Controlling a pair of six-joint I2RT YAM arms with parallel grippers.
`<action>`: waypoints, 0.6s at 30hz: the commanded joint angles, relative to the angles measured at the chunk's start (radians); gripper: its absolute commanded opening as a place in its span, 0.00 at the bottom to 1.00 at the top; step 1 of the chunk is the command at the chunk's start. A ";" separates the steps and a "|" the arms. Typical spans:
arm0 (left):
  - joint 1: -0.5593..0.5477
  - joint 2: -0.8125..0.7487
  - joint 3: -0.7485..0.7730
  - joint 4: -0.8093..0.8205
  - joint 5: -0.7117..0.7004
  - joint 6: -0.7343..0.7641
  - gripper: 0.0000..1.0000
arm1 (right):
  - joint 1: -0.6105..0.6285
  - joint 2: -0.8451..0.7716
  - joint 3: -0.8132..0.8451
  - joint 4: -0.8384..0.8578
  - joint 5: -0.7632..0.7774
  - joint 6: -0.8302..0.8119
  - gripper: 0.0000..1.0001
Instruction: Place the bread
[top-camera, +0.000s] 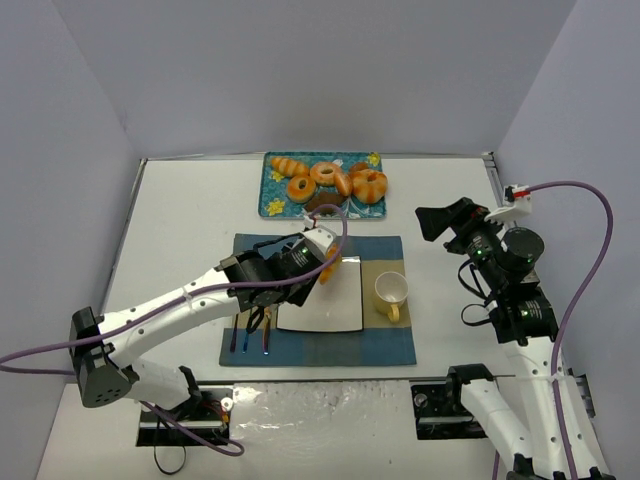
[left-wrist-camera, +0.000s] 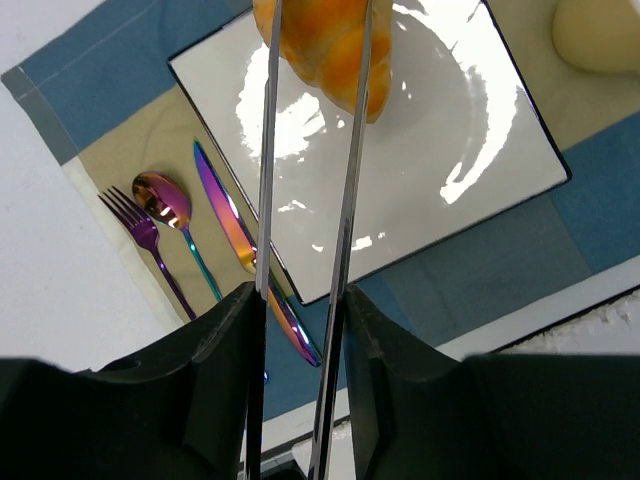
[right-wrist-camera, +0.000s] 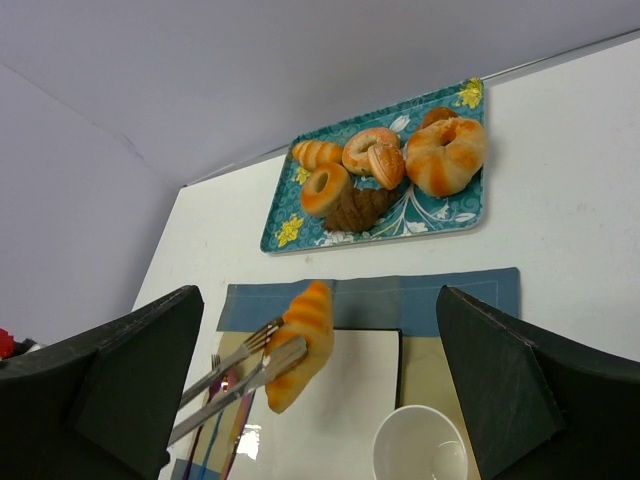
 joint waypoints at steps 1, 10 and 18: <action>-0.060 -0.044 -0.019 0.048 -0.040 -0.064 0.12 | -0.003 0.015 0.018 0.092 0.000 -0.012 1.00; -0.116 -0.046 -0.076 0.083 -0.037 -0.125 0.12 | -0.003 0.028 0.017 0.092 -0.004 -0.011 1.00; -0.137 -0.041 -0.103 0.088 -0.043 -0.153 0.12 | -0.003 0.039 0.023 0.093 -0.008 -0.017 1.00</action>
